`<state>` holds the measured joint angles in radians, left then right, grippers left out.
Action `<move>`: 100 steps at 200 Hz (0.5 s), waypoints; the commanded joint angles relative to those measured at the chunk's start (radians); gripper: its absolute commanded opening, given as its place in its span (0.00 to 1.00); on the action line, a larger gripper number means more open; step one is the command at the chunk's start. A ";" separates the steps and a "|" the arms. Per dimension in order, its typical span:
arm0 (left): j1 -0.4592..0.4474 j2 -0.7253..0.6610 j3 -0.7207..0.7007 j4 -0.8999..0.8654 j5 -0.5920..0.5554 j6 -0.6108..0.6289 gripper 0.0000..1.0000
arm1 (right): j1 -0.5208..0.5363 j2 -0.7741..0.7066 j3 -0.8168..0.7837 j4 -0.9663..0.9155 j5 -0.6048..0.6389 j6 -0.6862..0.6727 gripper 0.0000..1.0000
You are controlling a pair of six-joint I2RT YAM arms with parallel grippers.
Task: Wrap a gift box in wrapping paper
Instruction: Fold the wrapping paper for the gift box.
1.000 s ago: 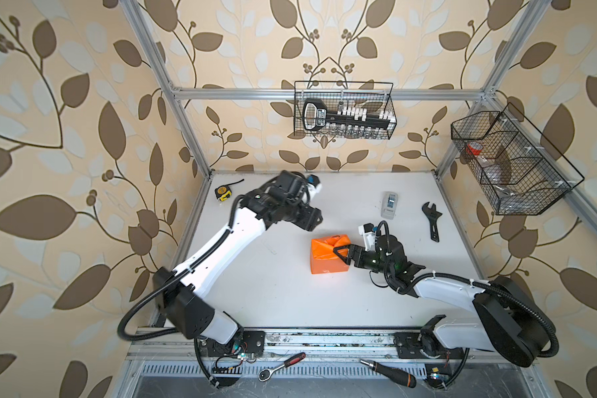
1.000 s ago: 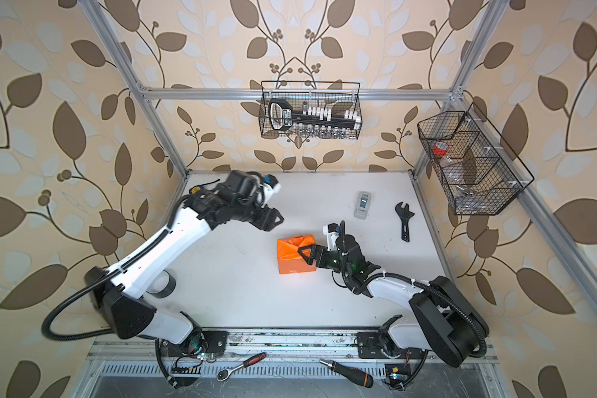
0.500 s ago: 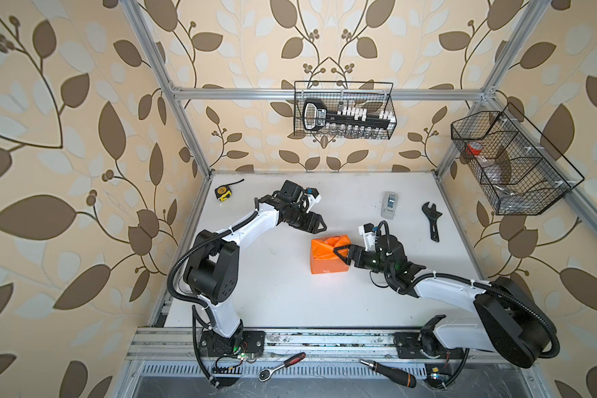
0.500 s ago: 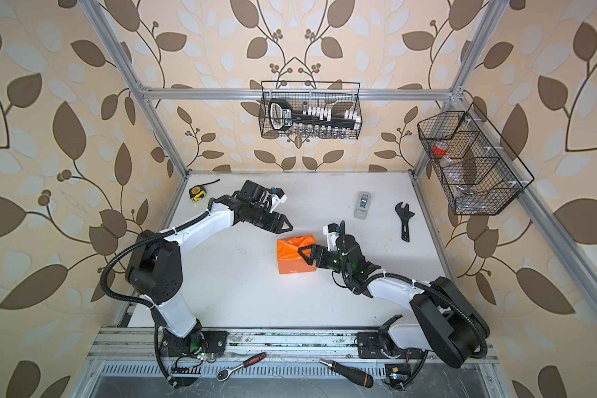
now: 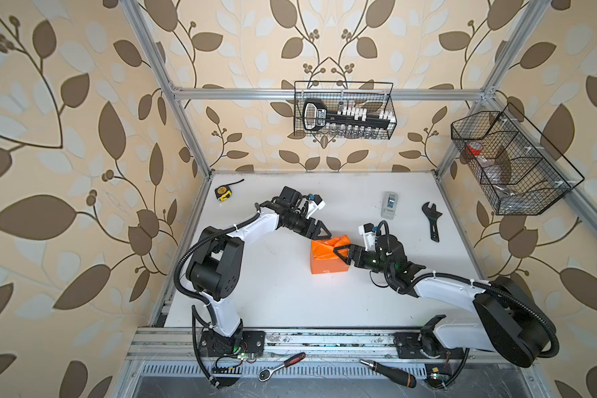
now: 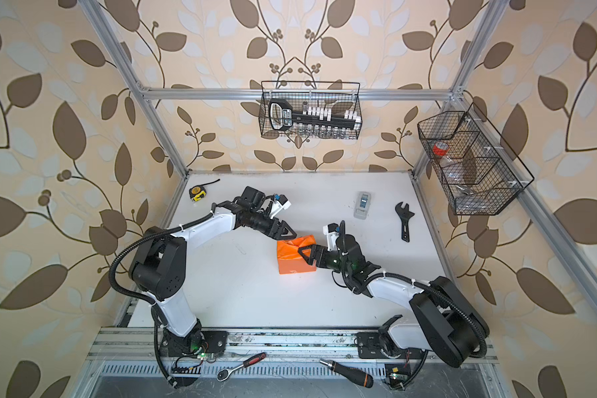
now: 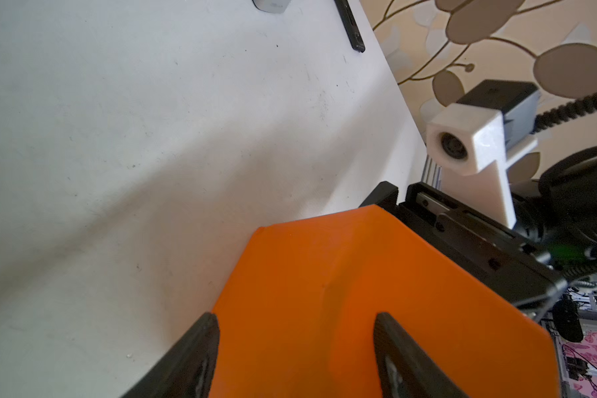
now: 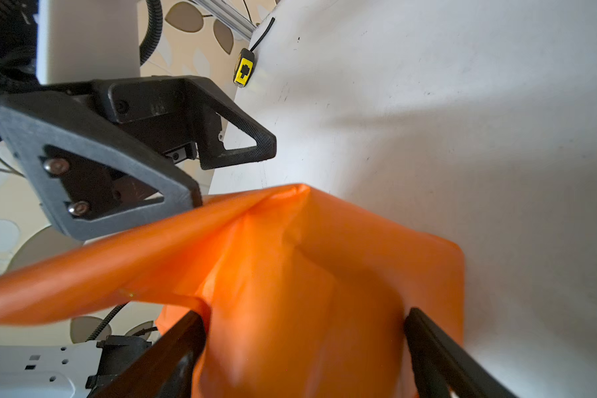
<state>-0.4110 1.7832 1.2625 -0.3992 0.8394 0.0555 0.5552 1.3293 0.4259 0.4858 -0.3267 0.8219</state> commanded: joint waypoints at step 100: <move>-0.096 -0.094 0.037 -0.162 -0.182 0.209 0.78 | -0.001 0.031 -0.019 -0.180 0.016 -0.017 0.89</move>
<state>-0.4580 1.7416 1.2629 -0.4786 0.7517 0.1677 0.5549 1.3289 0.4271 0.4835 -0.3267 0.8223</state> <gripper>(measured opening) 0.778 0.895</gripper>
